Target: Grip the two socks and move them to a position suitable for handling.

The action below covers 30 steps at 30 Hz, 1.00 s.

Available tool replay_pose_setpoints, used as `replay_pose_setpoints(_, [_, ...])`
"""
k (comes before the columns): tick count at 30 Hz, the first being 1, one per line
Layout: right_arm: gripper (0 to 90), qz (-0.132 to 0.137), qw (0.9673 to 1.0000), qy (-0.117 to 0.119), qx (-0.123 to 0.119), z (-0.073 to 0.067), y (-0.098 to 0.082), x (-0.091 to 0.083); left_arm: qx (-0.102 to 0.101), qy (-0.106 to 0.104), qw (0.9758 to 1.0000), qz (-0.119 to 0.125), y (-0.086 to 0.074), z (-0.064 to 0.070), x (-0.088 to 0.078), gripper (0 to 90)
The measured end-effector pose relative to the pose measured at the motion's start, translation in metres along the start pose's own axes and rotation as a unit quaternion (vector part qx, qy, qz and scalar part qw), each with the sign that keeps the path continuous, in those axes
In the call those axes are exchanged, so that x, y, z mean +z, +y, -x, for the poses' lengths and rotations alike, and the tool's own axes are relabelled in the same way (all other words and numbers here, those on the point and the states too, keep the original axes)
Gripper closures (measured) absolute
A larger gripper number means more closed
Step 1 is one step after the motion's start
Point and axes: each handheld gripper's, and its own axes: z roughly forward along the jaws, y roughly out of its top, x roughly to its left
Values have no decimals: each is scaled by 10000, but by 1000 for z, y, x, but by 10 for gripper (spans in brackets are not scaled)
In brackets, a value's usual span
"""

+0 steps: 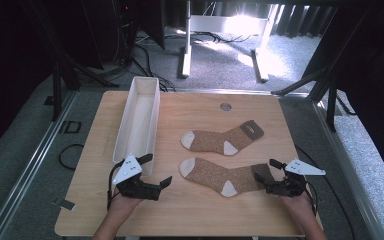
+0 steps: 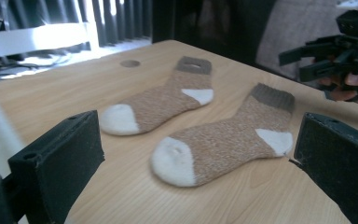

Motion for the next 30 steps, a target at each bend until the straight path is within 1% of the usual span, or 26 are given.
replay_pose_setpoints(3, [132,-32,10000,3,-11,0,-1,2,28,-116,9999,-95,0,4,12,14])
replay_pose_setpoints(5, [132,-92,10000,-19,-24,0,-2,4,12,-220,9996,-170,-2,6,21,14])
replay_pose_setpoints(10, [132,-202,9998,-46,-30,3,-6,7,43,-377,9986,-356,-5,10,41,14])
replay_pose_setpoints(11, [132,-239,9997,-45,-27,4,-7,8,49,-389,9985,-390,-5,10,45,14])
replay_pose_setpoints(12, [132,-239,9997,-45,-27,4,-7,8,49,-389,9985,-390,-5,10,45,14])
replay_pose_setpoints(13, [132,-281,9996,-53,9,5,-10,10,32,-427,9980,-469,-7,11,53,14])
replay_pose_setpoints(14, [132,-281,9996,-53,9,5,-10,10,32,-427,9980,-469,-7,11,53,14])
replay_pose_setpoints(16, [133,-313,9995,-59,42,8,-13,11,23,-495,9972,-565,-9,11,60,15])
replay_pose_setpoints(17, [188,-307,9995,-56,79,9,-16,10,87,-541,9958,-729,-11,12,68,15])
replay_pose_setpoints(18, [188,-307,9995,-56,79,9,-16,10,87,-541,9958,-729,-11,12,68,17])
replay_pose_setpoints(19, [206,-325,9994,-32,65,10,-16,10,128,-551,9953,-785,-12,13,72,17])
replay_pose_setpoints(20, [205,-386,9992,-98,-12,10,-17,10,149,-606,9942,-873,-14,13,78,64])
replay_pose_setpoints(21, [205,-386,9992,-98,-12,10,-17,10,149,-606,9942,-873,-14,13,78,64])
replay_pose_setpoints(22, [205,-426,9990,-104,-31,10,-18,10,162,-575,9939,-930,-15,13,81,64])
replay_pose_setpoints(23, [205,-482,9988,-103,-24,10,-18,11,158,-621,9929,-1003,-16,13,86,68])
replay_pose_setpoints(24, [205,-522,9985,-123,-50,10,-19,12,165,-631,9927,-1018,-16,12,88,96])
replay_pose_setpoints(25, [209,-556,9983,-143,-62,10,-19,13,212,-573,9925,-1062,-17,12,91,129])
replay_pose_setpoints(26, [211,-603,9980,-180,-76,11,-19,14,215,-562,9924,-1073,-18,12,93,149])
replay_pose_setpoints(27, [214,-612,9979,-199,-85,11,-19,14,204,-558,9918,-1129,-18,11,97,151])
replay_pose_setpoints(28, [222,-643,9977,-203,-91,11,-20,14,228,-494,9916,-1172,-19,10,100,162])
replay_pose_setpoints(29, [222,-669,9974,-236,-108,11,-20,15,228,-492,9915,-1182,-20,10,103,168])
replay_pose_setpoints(30, [222,-666,9973,-264,-124,11,-20,15,253,-454,9909,-1241,-21,9,105,194])
